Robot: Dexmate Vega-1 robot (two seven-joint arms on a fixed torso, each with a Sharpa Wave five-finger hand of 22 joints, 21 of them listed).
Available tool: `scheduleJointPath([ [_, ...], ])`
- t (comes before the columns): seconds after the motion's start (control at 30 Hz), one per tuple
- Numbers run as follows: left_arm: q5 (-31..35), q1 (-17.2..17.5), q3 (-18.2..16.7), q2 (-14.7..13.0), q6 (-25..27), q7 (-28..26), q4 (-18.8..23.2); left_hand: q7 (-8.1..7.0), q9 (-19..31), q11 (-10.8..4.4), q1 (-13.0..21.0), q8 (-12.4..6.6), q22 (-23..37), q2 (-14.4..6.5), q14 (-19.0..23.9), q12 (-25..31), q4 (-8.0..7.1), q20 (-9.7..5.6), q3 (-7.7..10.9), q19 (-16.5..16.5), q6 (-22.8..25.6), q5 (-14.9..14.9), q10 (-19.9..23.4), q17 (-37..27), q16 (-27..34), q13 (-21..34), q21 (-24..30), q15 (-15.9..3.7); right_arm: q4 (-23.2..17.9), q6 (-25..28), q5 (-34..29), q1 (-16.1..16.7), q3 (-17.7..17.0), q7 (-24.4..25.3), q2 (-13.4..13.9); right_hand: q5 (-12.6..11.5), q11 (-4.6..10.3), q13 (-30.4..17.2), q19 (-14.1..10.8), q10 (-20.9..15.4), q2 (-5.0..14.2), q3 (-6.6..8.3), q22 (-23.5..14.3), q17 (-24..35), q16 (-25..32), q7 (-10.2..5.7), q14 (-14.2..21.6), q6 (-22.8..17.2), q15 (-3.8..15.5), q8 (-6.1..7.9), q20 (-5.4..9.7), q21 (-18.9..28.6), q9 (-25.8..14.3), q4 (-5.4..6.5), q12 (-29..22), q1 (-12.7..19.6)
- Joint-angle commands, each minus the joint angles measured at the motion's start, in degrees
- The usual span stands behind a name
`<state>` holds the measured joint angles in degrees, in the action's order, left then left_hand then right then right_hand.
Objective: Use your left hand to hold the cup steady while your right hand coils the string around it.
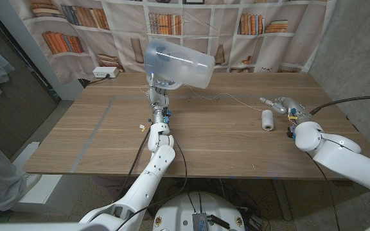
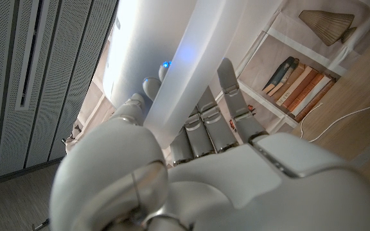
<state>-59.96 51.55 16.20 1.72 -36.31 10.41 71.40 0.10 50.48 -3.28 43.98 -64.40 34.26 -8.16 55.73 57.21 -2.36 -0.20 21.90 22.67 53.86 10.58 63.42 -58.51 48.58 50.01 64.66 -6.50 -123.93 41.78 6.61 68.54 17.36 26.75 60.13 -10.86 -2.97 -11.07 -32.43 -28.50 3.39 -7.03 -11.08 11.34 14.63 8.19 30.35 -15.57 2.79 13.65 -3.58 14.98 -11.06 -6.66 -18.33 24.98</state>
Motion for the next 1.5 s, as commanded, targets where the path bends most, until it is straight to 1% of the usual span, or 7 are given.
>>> scheduleJointPath([
  [0.03,0.1,0.2,0.1,-0.2,0.0,0.2,0.4,1.04,0.1,-0.18,-1.4,0.15,-13.3,-1.1,0.4,3.8,0.27,-0.23,0.26,-0.1,1.4,0.1,0.6,-0.4,-0.2,2.1,0.5,0.17,-1.3,5.0,-5.3,-2.9,5.3,-1.2,2.1,-0.5,0.23,-0.2,-0.4,-1.1,0.05,0.11,-0.2,0.1,0.4,0.37,1.1,-0.9,0.56,0.36,0.27,0.4,-0.1,-0.47,-0.5,0.6],
  [0.33,0.0,0.2,0.1,-0.4,0.3,0.3,0.5,0.92,0.3,-0.10,-1.7,0.21,-14.5,-1.0,0.5,3.9,0.51,-0.23,0.35,-0.4,1.5,0.1,0.5,-0.2,-0.4,2.3,1.2,0.15,-1.6,8.9,-11.2,-6.1,10.6,-2.3,2.5,-0.4,0.51,-0.2,-1.4,-3.3,0.08,-0.06,-0.2,0.2,0.9,0.06,3.4,-3.1,1.19,0.79,0.80,0.6,-0.1,-0.17,-1.0,0.2],
  [0.67,-1.3,0.5,-0.3,-0.3,0.7,1.3,1.0,1.12,0.0,0.01,-2.0,0.47,-15.4,-1.2,0.5,3.7,0.69,-0.20,0.36,-0.7,1.7,0.1,0.8,-0.4,-0.4,1.8,2.0,0.15,-1.4,11.0,-12.0,-6.6,11.2,-3.5,1.7,-0.4,0.55,-0.2,-1.1,-4.4,0.08,-0.16,-0.2,0.2,0.8,-0.08,3.8,-4.8,1.11,1.15,0.77,0.3,-0.1,-0.04,-1.2,0.1],
  [0.83,-1.6,0.5,-0.5,-0.1,0.5,1.6,1.1,1.15,0.9,-0.02,-2.1,0.03,-16.2,-1.1,0.9,3.5,0.82,-0.32,0.60,-0.7,1.8,0.1,1.1,-0.4,-0.4,1.3,2.5,0.26,-1.7,13.6,-13.6,-7.8,13.1,-4.4,1.7,-0.4,0.68,-0.2,-1.2,-4.6,0.06,-0.22,-0.3,0.2,0.7,-0.33,4.1,-5.1,0.91,1.18,0.75,0.3,-0.1,0.02,-1.2,0.0],
  [1.03,-1.4,0.8,-0.7,-0.3,0.3,1.3,1.4,1.09,0.6,-0.13,-2.3,0.26,-17.0,-0.9,1.6,4.0,1.01,-0.41,0.81,-0.6,2.2,0.1,1.1,0.0,-0.6,2.1,3.1,0.05,-1.8,14.8,-13.7,-7.7,13.2,-4.5,1.5,-0.4,0.65,-0.1,-2.1,-6.0,-0.09,-0.47,-0.3,0.2,0.9,-0.28,5.3,-7.3,0.73,1.68,0.78,0.6,-0.1,0.25,-1.4,-0.5],
  [1.27,-1.4,1.2,-1.4,-0.4,-0.8,1.0,2.0,1.08,0.4,-0.17,-2.3,0.37,-17.6,-0.7,1.7,4.0,1.19,-0.60,1.00,-0.6,2.6,0.1,1.2,-0.2,-0.6,2.2,3.6,0.15,-1.7,15.4,-14.0,-8.2,13.9,-5.4,2.0,-0.4,0.49,0.1,-2.8,-8.1,-0.11,-0.64,-0.4,0.1,0.9,-1.57,6.8,-11.3,0.34,2.71,0.63,0.8,-0.1,0.40,-1.7,-0.7],
  [1.5,-0.7,1.5,-2.2,-0.5,-2.4,-0.4,2.4,1.19,1.5,-0.08,-2.6,-0.08,-18.4,-0.7,1.9,4.0,1.28,-0.73,1.25,-0.5,2.5,0.1,1.5,-0.3,-0.7,2.1,4.1,0.12,-1.7,17.2,-14.8,-10.0,15.7,-7.2,2.4,-0.4,0.26,0.2,-2.8,-8.5,-0.17,-0.79,-0.4,0.1,0.7,-1.56,6.8,-12.4,-0.04,2.88,0.25,0.8,-0.1,0.56,-1.6,-1.1],
])
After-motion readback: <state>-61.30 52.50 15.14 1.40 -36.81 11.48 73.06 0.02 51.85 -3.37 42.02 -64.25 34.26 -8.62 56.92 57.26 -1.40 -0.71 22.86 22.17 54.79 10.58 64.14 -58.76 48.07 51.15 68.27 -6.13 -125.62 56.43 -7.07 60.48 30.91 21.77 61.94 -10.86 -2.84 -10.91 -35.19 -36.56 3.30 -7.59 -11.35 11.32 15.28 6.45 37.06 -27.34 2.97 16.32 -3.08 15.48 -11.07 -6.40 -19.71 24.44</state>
